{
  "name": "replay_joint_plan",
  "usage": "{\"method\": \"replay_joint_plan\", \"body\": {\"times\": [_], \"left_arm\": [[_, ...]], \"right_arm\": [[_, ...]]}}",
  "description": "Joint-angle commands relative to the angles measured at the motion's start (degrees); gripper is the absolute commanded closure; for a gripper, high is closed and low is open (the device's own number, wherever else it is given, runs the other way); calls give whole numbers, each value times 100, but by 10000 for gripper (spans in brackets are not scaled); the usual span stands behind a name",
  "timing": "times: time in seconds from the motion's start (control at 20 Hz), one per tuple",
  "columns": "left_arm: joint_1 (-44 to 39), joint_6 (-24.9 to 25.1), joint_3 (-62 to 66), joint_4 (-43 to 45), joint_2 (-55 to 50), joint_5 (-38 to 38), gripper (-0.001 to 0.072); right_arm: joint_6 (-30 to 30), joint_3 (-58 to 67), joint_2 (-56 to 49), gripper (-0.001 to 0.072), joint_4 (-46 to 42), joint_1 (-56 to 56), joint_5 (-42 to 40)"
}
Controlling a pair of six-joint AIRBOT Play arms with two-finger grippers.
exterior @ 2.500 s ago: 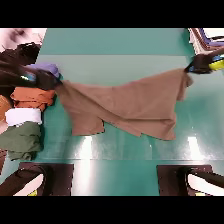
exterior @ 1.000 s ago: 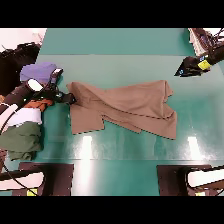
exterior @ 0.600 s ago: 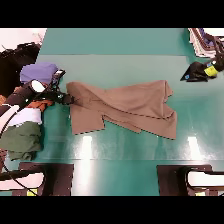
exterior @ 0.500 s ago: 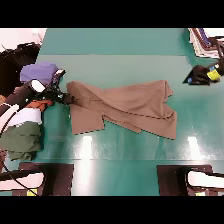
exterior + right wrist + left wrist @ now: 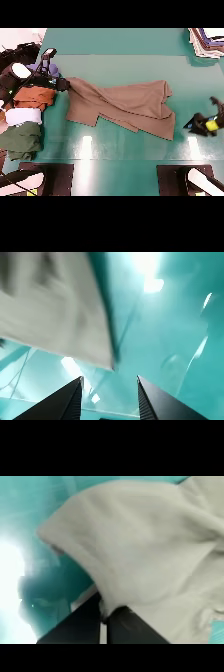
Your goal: Fold the shirts.
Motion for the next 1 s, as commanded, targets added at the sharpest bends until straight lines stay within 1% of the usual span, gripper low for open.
{"method": "replay_joint_plan", "body": {"times": [0.0, 0.15, 0.25, 0.35, 0.4, 0.45, 0.5, 0.6, 0.65, 0.8, 0.95], "left_arm": [[0, -11, 94, -216, 61, -101, 683], [0, -11, 94, -240, 61, -133, 682], [0, -13, 94, -240, 61, -157, 683], [0, -11, 94, -240, 61, -238, 682], [0, -13, 94, -240, 61, -306, 683], [0, -13, 94, -238, 61, -391, 683], [0, -13, 94, -238, 63, -472, 683], [0, -140, 94, -236, 76, -625, 683], [0, -284, 101, -238, 116, -678, 683], [0, -555, 107, -238, 555, -612, 684], [2, -671, 597, -238, 1344, -966, 683]], "right_arm": [[-127, -1434, 361, 324, 304, -76, -656], [-203, -1773, 302, 324, 916, 284, -1176], [-208, -1716, 133, 326, 955, 605, -1425], [-205, -1530, -35, 352, 960, 885, -1596], [-205, -1421, -103, 414, 957, 999, -1674], [-205, -1290, -164, 439, 953, 1113, -1694], [-205, -1169, -221, 548, 951, 1200, -1685], [-208, -968, -275, 665, 938, 1403, -1683], [-208, -866, -254, 696, 870, 1517, -1681], [-205, -433, 122, 697, 852, 1777, -1574], [-203, 728, 804, 697, 863, 1797, -1294]]}}
